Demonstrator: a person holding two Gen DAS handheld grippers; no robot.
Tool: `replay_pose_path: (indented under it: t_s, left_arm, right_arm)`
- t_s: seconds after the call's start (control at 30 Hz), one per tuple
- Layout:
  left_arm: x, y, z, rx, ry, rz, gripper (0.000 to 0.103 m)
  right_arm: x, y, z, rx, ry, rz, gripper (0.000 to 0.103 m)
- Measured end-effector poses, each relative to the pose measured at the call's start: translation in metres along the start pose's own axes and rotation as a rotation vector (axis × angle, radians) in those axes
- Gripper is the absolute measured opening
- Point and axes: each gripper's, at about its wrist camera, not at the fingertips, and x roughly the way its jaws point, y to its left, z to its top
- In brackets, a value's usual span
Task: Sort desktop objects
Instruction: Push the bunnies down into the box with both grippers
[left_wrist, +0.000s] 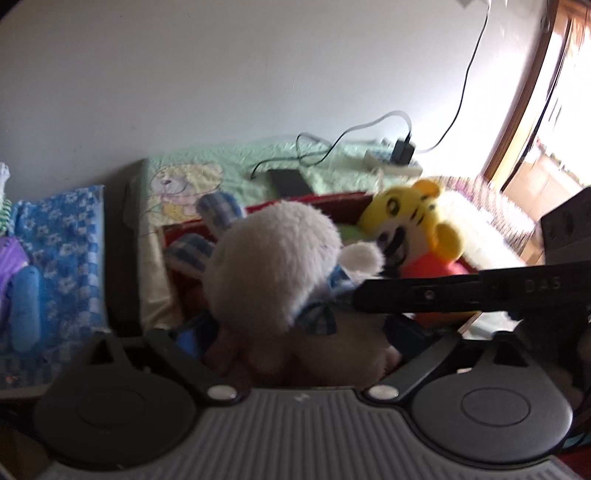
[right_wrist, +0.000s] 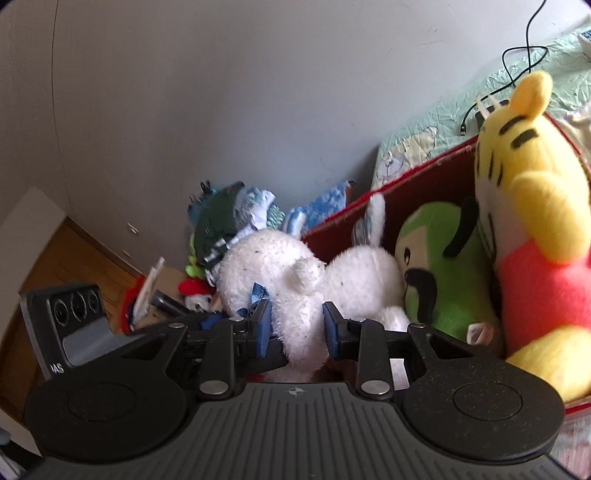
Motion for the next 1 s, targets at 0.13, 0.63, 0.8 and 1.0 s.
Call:
replay_pose_path:
  t_s: [0.13,0.63,0.8,1.0]
  left_arm:
    - [-0.002,0.0,-0.007,0.045,0.031,0.034,0.101]
    - [-0.05,0.005,-0.013,0.012,-0.089,0.037,0.095]
    - [-0.03,0.011,-0.008,-0.054,-0.082,0.025,0.069]
    - [-0.007,0.033,-0.008,-0.181,-0.097,0.05,0.065]
  right_arm:
    - [0.007,0.002,-0.007,-0.002,0.033,-0.017,0.034]
    - [-0.009,0.004,-0.003,-0.027,0.035,0.03,0.044]
    - [-0.005,-0.001,0.004,-0.001,-0.01,0.041,0.036]
    - [0.02,-0.001,0.008,-0.014,0.014,0.017,0.025]
